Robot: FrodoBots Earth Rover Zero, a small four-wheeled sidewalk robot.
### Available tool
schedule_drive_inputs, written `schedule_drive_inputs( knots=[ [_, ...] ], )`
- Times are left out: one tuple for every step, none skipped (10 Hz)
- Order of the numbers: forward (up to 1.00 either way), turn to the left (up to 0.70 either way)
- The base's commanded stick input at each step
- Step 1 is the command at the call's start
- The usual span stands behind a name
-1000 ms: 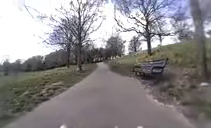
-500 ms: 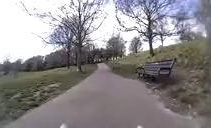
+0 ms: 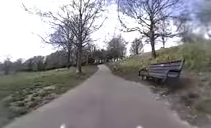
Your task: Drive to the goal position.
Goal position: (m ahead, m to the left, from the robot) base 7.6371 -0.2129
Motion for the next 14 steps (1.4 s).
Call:
schedule_drive_inputs(
  knots=[
    [0.85, -0.03],
    [0.85, -0.06],
    [0.85, -0.06],
    [0.85, -0.05],
    [0.85, -0.02],
    [0.85, 0.01],
    [0.85, 0.01],
    [0.85, 0.01],
    [0.85, 0.01],
    [0.85, 0.01],
    [0.85, 0.01],
    [0.85, 0.01],
    [0.85, 0.01],
    [0.85, 0.01]
  ],
)
